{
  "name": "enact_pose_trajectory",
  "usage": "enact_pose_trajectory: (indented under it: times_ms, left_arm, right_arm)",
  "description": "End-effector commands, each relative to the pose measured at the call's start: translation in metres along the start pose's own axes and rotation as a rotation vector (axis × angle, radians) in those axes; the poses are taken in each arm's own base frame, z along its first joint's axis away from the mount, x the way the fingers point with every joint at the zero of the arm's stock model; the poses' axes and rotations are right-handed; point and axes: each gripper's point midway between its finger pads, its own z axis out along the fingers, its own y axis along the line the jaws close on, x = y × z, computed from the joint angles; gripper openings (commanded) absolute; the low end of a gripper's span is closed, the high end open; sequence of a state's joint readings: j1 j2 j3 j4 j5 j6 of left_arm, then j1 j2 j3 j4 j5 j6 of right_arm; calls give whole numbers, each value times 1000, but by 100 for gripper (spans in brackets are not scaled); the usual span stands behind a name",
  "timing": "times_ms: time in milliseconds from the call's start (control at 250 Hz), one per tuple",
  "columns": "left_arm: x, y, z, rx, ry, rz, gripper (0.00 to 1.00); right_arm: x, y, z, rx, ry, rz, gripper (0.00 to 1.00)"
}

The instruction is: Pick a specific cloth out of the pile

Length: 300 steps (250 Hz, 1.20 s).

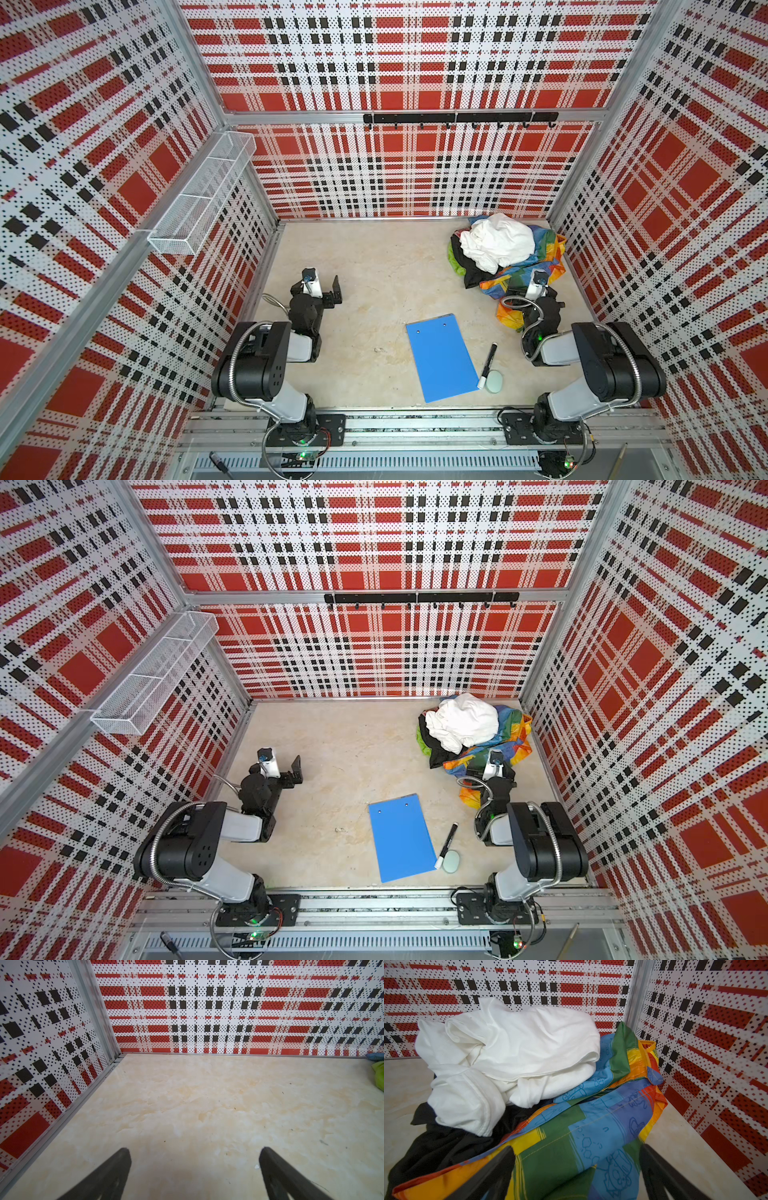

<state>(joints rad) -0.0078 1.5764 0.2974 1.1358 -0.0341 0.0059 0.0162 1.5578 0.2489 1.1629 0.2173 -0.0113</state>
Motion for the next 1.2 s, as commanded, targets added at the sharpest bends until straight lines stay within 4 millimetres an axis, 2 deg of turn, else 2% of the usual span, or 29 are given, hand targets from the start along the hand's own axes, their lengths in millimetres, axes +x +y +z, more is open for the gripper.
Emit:
enact_pose_trajectory:
  times_ms: [0,352,452,564,648,832,844,1020,1128,1197]
  left_arm:
    - [-8,0,0,0,-29,3,99]
    - [-8,6,1,-2,-25,-26,99]
    - [-18,3,-6,-14,-55,-3,99]
    - [-31,-1,-13,-78,-48,44,99]
    - [-50,-10,-15,-102,-39,64,99]
    - [-117,-39,-25,-33,-101,-57,99]
    - [-121,-51,-26,-1,-101,-60,99]
    - [-190,-108,-36,192,-95,-113,99]
    - [-218,-143,-38,335,-49,-108,99]
    - [-228,-160,-38,422,-16,-105,99]
  right_arm:
    - [-19,3,2,-9,-66,15,100]
    - [-21,0,-1,2,-79,22,100]
    - [-24,2,-7,-15,-104,21,100]
    - [-38,-1,-13,-6,-125,23,100]
    - [-49,-4,-18,5,-121,30,100]
    - [-79,3,-30,-43,-98,107,100]
    - [-82,3,-30,-46,-95,114,100]
    - [-105,13,-26,-86,40,218,100]
    - [-114,18,-22,-104,104,266,100]
    - [-119,25,-18,-135,140,293,100]
